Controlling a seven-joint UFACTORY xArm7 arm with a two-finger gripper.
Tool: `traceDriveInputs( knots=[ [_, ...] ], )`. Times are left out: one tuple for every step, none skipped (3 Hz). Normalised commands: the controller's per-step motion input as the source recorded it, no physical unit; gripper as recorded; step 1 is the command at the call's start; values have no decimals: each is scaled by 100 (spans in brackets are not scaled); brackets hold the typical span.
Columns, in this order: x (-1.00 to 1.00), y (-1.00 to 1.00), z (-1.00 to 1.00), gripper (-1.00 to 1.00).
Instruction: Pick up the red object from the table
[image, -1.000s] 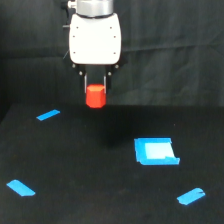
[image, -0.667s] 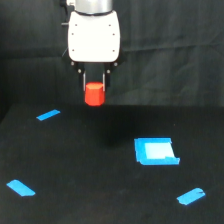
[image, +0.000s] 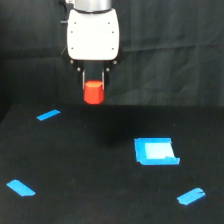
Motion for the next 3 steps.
traceDriveInputs(
  knots=[
    [-3, 0, 6, -92],
    [-3, 0, 6, -91],
    [-3, 0, 6, -91]
  ],
)
